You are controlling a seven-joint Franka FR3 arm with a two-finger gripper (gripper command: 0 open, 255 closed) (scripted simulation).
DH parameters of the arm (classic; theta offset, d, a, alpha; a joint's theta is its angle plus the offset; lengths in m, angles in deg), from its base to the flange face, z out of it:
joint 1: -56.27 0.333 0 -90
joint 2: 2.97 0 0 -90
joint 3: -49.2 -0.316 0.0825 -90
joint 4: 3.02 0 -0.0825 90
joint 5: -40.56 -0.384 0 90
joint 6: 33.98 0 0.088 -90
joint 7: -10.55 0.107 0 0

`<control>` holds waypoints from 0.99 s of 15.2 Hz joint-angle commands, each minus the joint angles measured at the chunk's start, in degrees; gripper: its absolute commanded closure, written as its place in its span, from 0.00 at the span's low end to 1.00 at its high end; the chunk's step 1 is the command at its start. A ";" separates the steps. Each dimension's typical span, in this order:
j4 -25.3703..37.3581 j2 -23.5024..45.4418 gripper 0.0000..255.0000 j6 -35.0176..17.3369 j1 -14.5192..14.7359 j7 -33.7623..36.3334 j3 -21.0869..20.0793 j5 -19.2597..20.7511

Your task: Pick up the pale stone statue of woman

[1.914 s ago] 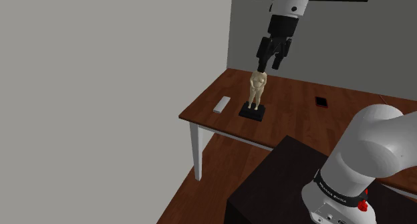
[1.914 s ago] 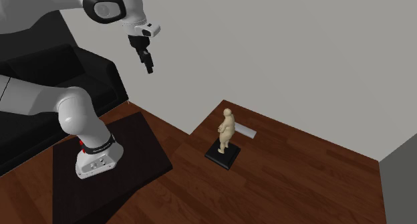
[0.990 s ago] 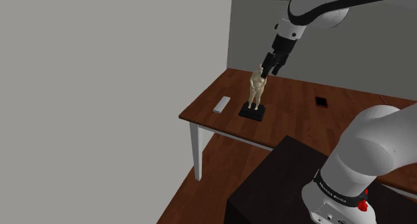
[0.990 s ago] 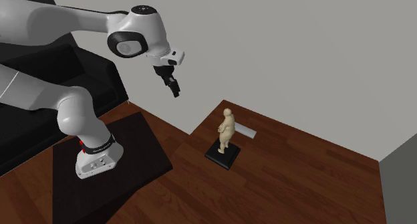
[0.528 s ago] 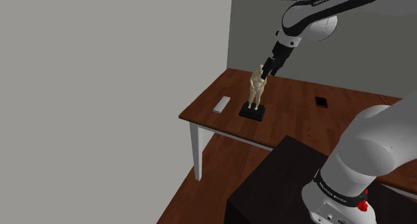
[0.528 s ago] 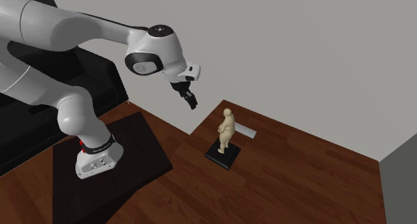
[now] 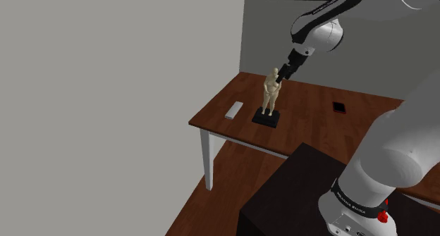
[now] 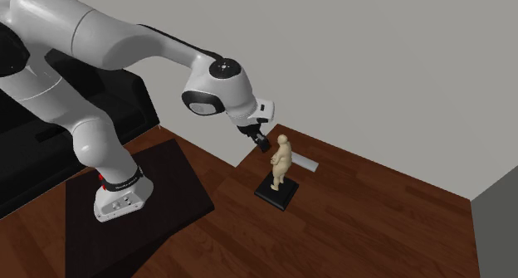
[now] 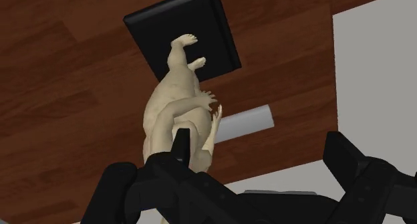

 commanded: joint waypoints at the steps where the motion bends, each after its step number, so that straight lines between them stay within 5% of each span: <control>1: 2.77 4.85 0.00 -1.56 1.53 -5.98 2.92 -5.72; 4: 8.02 12.87 0.00 -1.64 2.13 -15.67 5.83 -16.17; 14: 7.36 18.56 0.00 -4.72 0.81 -23.17 4.57 -24.98; 15: 7.34 18.48 1.00 -4.71 0.84 -23.08 4.59 -24.86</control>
